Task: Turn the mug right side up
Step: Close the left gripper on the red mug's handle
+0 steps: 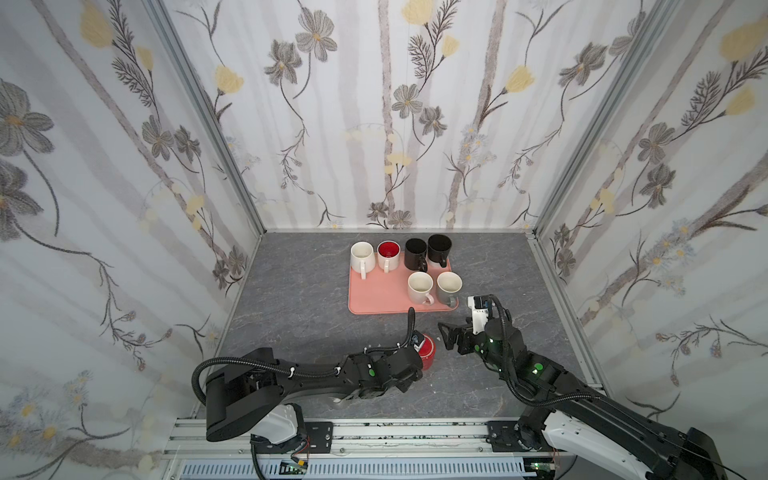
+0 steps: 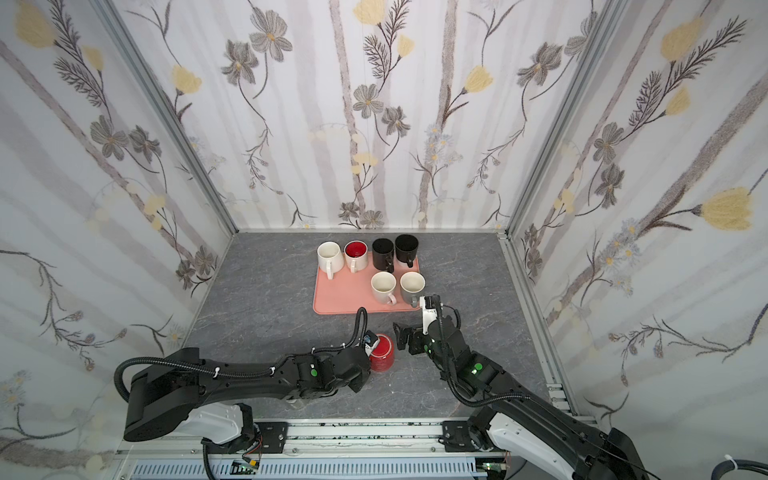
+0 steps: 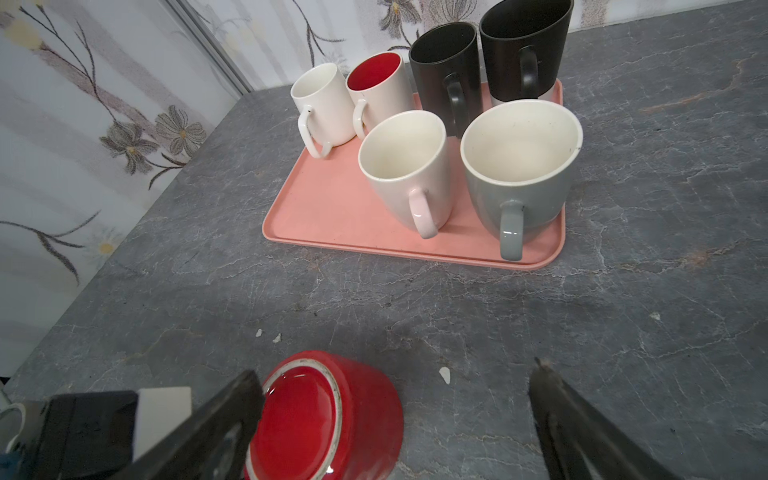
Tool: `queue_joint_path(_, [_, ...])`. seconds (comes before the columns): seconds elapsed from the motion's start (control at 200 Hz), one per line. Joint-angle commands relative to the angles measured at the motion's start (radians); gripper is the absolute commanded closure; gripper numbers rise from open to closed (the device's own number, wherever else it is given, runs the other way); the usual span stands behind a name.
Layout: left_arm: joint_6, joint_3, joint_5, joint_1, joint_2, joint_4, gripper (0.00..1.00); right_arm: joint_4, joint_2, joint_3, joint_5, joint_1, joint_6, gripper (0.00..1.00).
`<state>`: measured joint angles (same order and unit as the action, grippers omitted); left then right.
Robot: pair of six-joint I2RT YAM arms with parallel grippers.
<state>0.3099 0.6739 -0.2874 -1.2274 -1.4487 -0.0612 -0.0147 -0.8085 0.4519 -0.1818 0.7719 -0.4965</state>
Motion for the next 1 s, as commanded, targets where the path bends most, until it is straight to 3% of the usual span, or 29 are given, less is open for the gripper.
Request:
queue_joint_path(0.0, [-0.015,0.001,-0.042,-0.006,-0.004,-0.002,0.84,0.044,0.005,-0.002,0.012,-0.002,-0.009,0.00])
queue_joint_path(0.39, [-0.022,0.004,-0.077,-0.018,0.018,-0.002,1.00,0.055,0.008,-0.004,0.026,-0.008,-0.014,0.01])
queue_joint_path(0.799, [-0.001,0.015,-0.141,-0.011,0.126,0.019,1.00,0.092,0.041,-0.016,0.030,-0.010,-0.023,0.00])
queue_joint_path(0.994, [0.020,0.012,-0.159,0.044,0.234,0.055,1.00,0.136,0.082,-0.013,0.030,-0.010,-0.021,0.00])
